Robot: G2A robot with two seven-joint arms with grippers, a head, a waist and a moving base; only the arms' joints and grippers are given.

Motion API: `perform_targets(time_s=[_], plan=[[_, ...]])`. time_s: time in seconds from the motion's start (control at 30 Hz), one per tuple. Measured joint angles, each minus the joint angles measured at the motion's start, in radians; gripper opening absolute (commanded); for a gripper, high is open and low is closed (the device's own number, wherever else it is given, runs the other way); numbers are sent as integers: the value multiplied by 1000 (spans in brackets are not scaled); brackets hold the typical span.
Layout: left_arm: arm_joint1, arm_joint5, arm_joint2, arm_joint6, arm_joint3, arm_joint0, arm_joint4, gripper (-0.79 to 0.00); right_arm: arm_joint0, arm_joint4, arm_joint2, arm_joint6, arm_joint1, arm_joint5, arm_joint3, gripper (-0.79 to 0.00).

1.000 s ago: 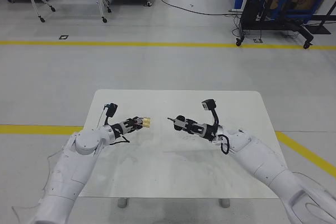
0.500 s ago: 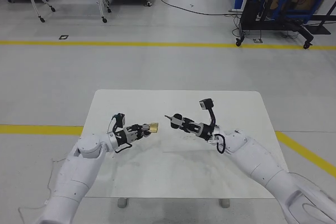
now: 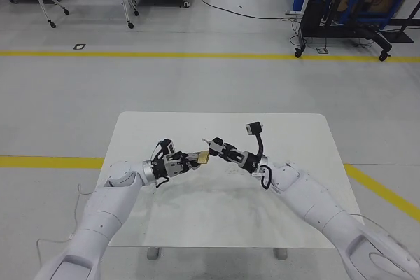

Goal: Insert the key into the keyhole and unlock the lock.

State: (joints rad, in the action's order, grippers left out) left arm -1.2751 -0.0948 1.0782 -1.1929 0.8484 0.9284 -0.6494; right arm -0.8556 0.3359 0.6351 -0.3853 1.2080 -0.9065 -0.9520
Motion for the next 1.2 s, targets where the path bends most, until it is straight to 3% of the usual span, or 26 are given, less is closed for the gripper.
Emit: perform_targets(time_s=[0.23,0.6,0.77,0.9,1.07,1.2], plan=[[-4,-19,-8,-45,-23,-11,-13,-785,10,-73,18,51,20,27,45,-785],[-4,30,-3,-15,-42,-23,-17,-785,10,-65,24,-42,41,-42,34,-785],[-5,64,-13,28,-31,-39,21,-785,-2,-82,66,-23,33,-40,26,-785],[3,37,-18,91,-15,-55,164,-785,-3,-81,68,-21,33,-39,25,-785],[3,48,-19,90,-16,-51,121,-785,-3,-81,67,-21,33,-39,25,-785],[-6,131,1,177,-7,-40,47,-785,-12,-106,74,-9,31,3,5,-785]])
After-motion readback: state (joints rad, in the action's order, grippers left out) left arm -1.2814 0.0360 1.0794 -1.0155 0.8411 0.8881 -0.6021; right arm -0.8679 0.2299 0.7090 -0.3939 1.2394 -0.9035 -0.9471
